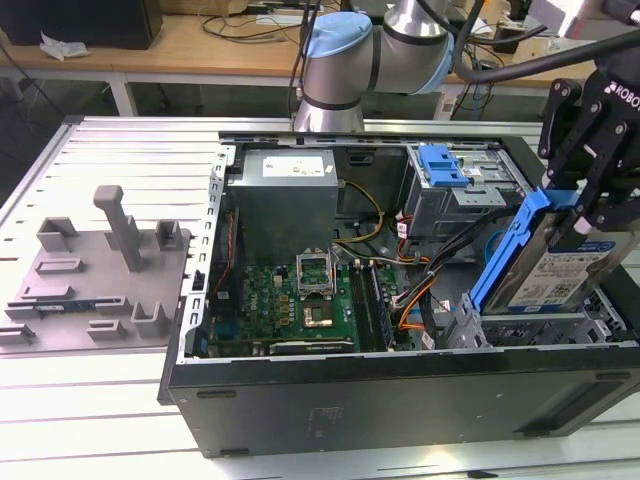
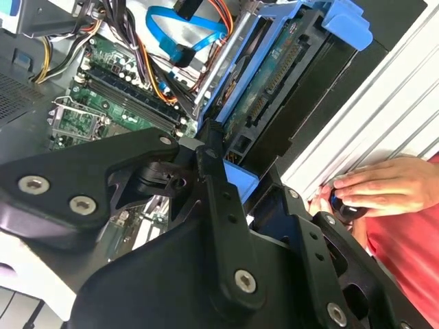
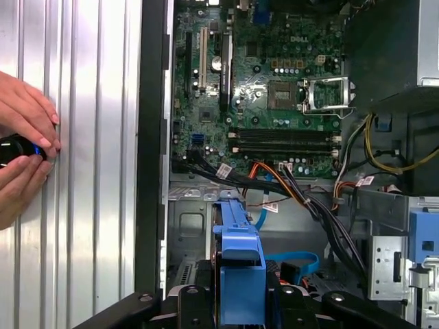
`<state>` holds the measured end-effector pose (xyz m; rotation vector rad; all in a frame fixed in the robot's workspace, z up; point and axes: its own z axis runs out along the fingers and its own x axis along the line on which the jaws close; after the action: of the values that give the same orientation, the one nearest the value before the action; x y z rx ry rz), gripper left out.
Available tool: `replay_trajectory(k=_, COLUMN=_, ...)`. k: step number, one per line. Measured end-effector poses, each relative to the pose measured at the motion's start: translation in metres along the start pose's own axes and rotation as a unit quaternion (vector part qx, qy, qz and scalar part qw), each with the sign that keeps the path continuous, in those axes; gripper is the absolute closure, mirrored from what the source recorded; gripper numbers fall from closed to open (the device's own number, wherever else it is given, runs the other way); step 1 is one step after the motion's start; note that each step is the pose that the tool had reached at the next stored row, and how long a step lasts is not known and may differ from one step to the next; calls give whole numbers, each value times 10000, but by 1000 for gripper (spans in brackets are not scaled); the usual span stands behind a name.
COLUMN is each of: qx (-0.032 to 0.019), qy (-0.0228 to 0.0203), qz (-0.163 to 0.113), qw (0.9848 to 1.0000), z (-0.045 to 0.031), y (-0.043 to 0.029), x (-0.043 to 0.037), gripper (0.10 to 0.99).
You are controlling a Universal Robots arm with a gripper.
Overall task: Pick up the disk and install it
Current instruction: 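Insert the disk into the insertion slot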
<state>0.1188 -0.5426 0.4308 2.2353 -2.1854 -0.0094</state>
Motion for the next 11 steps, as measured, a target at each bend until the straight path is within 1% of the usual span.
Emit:
replay_trajectory(k=5, qx=0, qy=1, qz=-1, qw=10000, z=97, y=-2, x=1, gripper=722)
replay_trajectory(k=11, qx=0, qy=0, qz=0, qw=10000, z=171, y=-3, x=3, gripper=722)
